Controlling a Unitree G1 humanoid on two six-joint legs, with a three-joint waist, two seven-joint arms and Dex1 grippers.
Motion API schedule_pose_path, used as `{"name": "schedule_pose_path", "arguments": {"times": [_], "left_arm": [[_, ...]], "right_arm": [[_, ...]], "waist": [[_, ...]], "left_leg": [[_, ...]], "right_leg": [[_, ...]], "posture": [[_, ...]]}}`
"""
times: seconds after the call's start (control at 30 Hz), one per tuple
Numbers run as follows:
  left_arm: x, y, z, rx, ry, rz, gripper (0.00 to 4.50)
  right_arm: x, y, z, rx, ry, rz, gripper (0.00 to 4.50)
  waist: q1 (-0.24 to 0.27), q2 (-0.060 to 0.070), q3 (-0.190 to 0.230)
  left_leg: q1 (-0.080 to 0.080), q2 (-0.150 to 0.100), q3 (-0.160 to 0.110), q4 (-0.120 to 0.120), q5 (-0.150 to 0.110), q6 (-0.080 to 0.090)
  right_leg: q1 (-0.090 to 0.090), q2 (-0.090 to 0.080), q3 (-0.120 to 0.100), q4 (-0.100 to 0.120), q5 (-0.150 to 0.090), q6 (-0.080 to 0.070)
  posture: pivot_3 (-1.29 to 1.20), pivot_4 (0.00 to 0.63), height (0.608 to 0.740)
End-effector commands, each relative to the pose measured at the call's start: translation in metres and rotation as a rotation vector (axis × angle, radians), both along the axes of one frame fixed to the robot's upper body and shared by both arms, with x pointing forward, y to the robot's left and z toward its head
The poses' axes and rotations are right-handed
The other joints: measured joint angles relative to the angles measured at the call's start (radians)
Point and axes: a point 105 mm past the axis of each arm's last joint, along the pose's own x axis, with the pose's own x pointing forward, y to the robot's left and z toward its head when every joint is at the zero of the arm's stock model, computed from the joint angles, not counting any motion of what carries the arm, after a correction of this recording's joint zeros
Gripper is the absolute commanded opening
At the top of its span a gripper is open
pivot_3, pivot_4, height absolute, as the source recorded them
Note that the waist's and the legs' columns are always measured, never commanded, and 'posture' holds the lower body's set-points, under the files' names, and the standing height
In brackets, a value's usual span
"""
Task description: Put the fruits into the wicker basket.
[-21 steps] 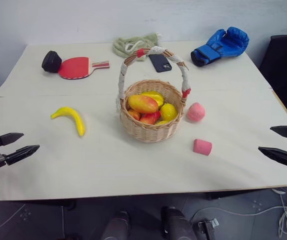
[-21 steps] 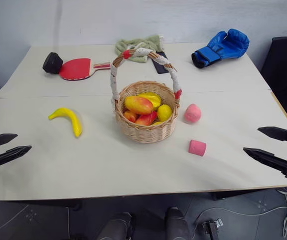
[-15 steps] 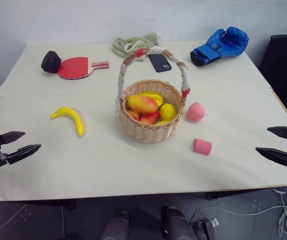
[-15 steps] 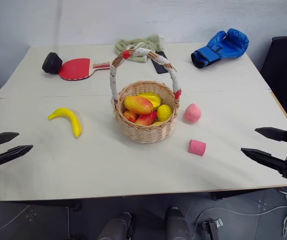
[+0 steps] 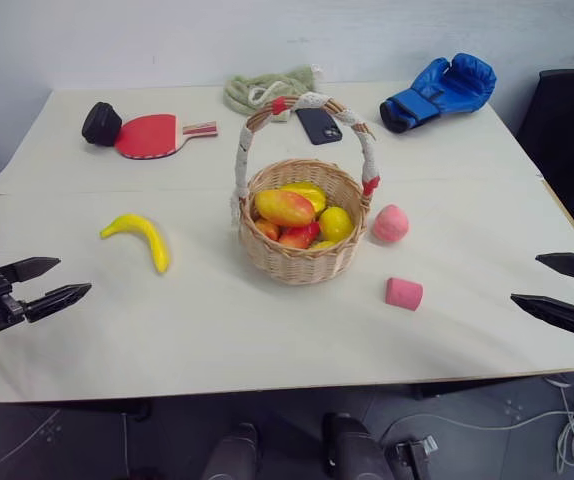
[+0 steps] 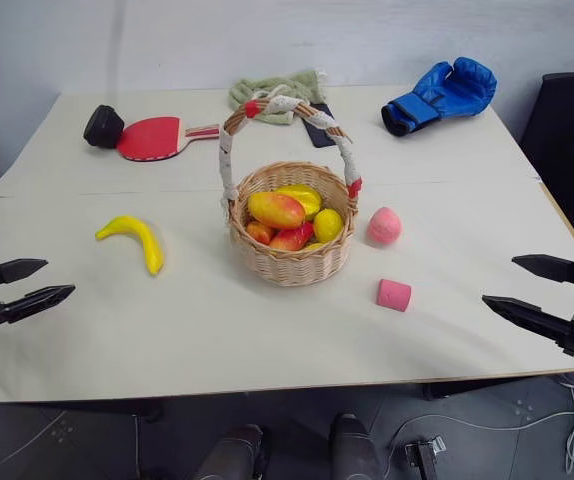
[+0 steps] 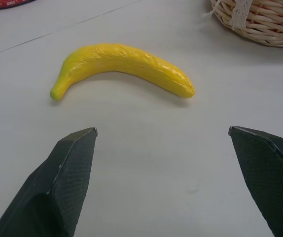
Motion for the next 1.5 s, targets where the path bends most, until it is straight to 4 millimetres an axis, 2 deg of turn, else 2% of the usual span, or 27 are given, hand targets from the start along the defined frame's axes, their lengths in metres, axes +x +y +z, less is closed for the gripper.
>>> {"name": "schedule_pose_path", "arguments": {"times": [0.03,0.17,0.3,0.37,0.4,0.5,0.6,0.7,0.8,0.9,1.1,1.2,1.33,1.43,1.5], "left_arm": [[0.003,-0.004,0.009,0.016,-0.041,-0.016,4.50],[0.007,-0.027,0.016,0.006,-0.056,-0.107,4.50],[0.009,-0.073,0.027,0.002,-0.053,-0.297,4.50],[0.006,-0.098,0.031,0.003,-0.041,-0.417,4.50],[0.005,-0.105,0.033,0.004,-0.036,-0.449,4.50],[-0.007,-0.138,0.039,0.030,-0.002,-0.658,4.50],[-0.009,-0.158,0.042,0.076,-0.005,-0.780,4.50],[-0.010,-0.178,0.046,0.091,-0.015,-0.899,4.50],[-0.011,-0.193,0.051,0.097,-0.026,-0.990,4.50],[-0.011,-0.204,0.056,0.090,-0.039,-1.058,4.50],[-0.010,-0.220,0.066,0.086,-0.077,-1.142,4.50],[-0.007,-0.221,0.067,0.094,-0.084,-1.150,4.50],[-0.002,-0.223,0.070,0.095,-0.104,-1.151,4.50],[-0.001,-0.226,0.074,0.077,-0.125,-1.152,4.50],[0.000,-0.230,0.078,0.052,-0.139,-1.151,4.50]], "right_arm": [[-0.002,-0.001,0.009,-0.025,-0.046,-0.011,4.47],[0.001,0.001,0.013,-0.042,-0.070,-0.020,4.47],[0.007,0.016,0.012,-0.054,-0.090,0.015,4.47],[0.013,0.027,0.005,-0.065,-0.078,0.040,4.47],[0.015,0.030,0.004,-0.071,-0.075,0.045,4.47],[0.015,0.055,-0.016,-0.060,-0.006,0.156,4.47],[0.026,0.060,-0.039,-0.175,-0.018,0.168,4.47],[0.042,0.060,-0.061,-0.246,-0.027,0.154,4.47],[0.053,0.064,-0.070,-0.237,-0.039,0.166,4.47],[0.065,0.070,-0.075,-0.219,-0.032,0.176,4.47],[0.084,0.075,-0.100,-0.201,0.059,0.176,4.47],[0.086,0.076,-0.106,-0.174,0.092,0.175,3.82],[0.086,0.073,-0.106,-0.146,0.097,0.150,2.43],[0.084,0.060,-0.102,-0.105,0.081,0.054,1.62],[0.079,0.034,-0.094,-0.070,0.056,-0.102,1.33]], "waist": [[0.000,0.000,0.000],[0.000,0.000,0.000],[0.000,0.000,0.000],[0.000,0.000,0.000],[0.000,0.000,0.000],[0.000,0.000,0.000],[-0.002,0.000,0.000],[-0.002,0.000,0.000],[-0.002,0.000,0.000],[-0.004,0.000,0.000],[-0.003,0.000,0.000],[-0.003,0.000,0.000],[-0.003,0.000,0.000],[-0.001,0.000,0.000],[0.005,0.000,0.000]], "left_leg": [[0.000,0.000,0.000,0.000,0.000,0.000],[0.000,0.000,0.000,0.000,0.000,0.000],[0.000,0.000,0.000,0.001,0.000,0.000],[0.000,0.000,0.000,0.001,0.000,-0.001],[0.000,0.000,0.000,0.001,0.000,-0.001],[0.000,0.000,0.000,0.001,0.001,-0.001],[0.000,0.000,0.000,0.001,0.002,-0.004],[-0.001,-0.001,0.002,0.003,0.002,-0.004],[-0.001,-0.001,0.002,0.004,0.003,-0.005],[-0.001,0.000,0.002,0.003,0.003,-0.005],[-0.001,0.002,0.002,0.005,0.004,-0.006],[-0.002,0.002,0.002,0.005,0.004,-0.006],[-0.002,0.002,0.002,0.006,0.004,-0.006],[-0.002,0.002,0.002,0.007,0.004,-0.006],[-0.002,0.002,0.001,0.007,0.004,-0.006]], "right_leg": [[0.000,0.000,0.000,0.000,0.000,0.000],[0.000,0.000,0.000,0.000,0.000,0.000],[0.000,0.000,0.000,0.001,0.000,0.000],[0.000,0.000,0.000,0.001,0.000,0.000],[0.000,0.000,0.000,0.001,0.000,0.000],[0.000,0.001,0.000,0.002,0.001,0.000],[0.000,0.004,0.000,0.001,0.001,0.000],[0.000,0.006,0.001,0.001,0.001,0.000],[0.000,0.006,0.001,0.002,0.001,0.000],[0.000,0.007,0.001,0.002,0.001,0.000],[0.000,0.011,0.001,0.002,0.001,0.000],[-0.001,0.011,0.002,0.002,0.001,0.000],[-0.001,0.011,0.002,0.003,0.001,0.000],[0.000,0.011,0.002,0.003,0.001,0.000],[0.000,0.011,0.002,0.003,0.001,0.000]], "posture": [[0.00,0.150,0.740],[0.00,0.150,0.740],[0.00,0.150,0.740],[0.00,0.150,0.740],[0.00,0.150,0.740],[0.00,0.150,0.740],[0.00,0.150,0.740],[0.00,0.150,0.740],[0.00,0.150,0.740],[0.00,0.150,0.740],[0.00,0.150,0.740],[0.00,0.150,0.740],[0.00,0.150,0.740],[0.00,0.150,0.740],[0.00,0.150,0.740]]}}
